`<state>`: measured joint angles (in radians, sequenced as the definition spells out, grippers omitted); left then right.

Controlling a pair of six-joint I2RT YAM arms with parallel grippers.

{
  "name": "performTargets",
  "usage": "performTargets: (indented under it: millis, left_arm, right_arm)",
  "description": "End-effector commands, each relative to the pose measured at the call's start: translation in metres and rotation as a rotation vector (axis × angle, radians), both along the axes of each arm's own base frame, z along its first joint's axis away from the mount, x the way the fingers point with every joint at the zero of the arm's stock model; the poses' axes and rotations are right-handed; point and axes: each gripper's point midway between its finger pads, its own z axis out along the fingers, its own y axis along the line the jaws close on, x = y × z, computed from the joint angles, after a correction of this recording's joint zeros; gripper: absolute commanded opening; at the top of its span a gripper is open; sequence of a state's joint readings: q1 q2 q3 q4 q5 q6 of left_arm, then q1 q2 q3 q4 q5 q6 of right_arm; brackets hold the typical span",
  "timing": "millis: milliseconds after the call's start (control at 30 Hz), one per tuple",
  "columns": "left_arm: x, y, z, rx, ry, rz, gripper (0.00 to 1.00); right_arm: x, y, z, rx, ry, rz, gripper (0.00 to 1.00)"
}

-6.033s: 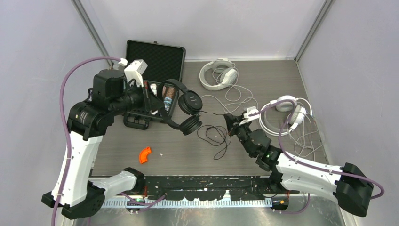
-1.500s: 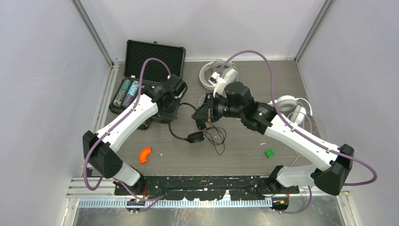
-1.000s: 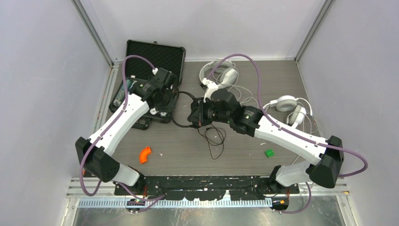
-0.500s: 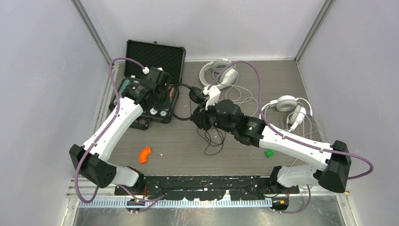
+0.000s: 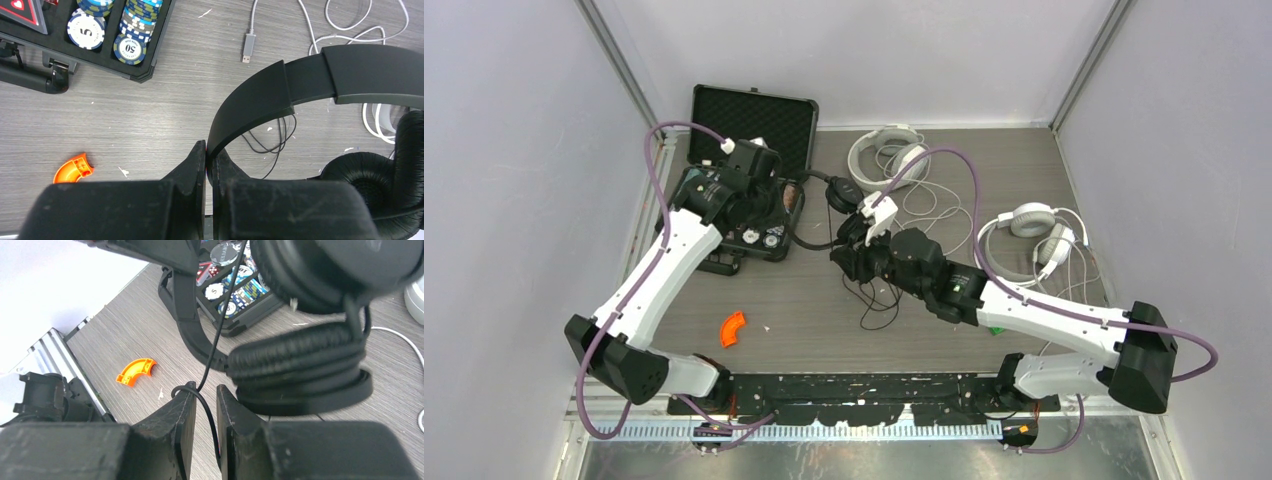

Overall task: Wrap the headphones
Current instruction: Wrap the headphones cable around the headphones.

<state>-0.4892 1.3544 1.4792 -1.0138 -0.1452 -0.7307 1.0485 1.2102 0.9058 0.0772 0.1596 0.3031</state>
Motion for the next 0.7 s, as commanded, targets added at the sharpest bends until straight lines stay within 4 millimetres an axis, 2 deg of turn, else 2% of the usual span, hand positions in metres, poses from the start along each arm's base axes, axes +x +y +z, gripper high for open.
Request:
performTargets:
  millis: [0, 233, 433, 667]
  left_arm:
    - [0.014, -0.008, 0.056, -0.131, -0.163, 0.038, 0.0]
    - [0.014, -0.007, 0.064, -0.139, -0.186, 0.037, 0.0]
    - [0.01, -0.011, 0.069, -0.17, -0.19, 0.021, 0.0]
    - [0.007, -0.015, 0.074, -0.197, -0.192, 0.006, 0.0]
  right_arm:
    - [-0.005, -0.004, 0.015, 0.052, -0.05, -0.007, 0.27]
    - [-0.009, -0.014, 0.009, 0.064, -0.048, -0.026, 0.33]
    - [-0.01, -0.025, -0.009, 0.027, -0.065, -0.038, 0.39]
    - [-0.019, -0.032, -0.007, 0.063, -0.087, -0.009, 0.45]
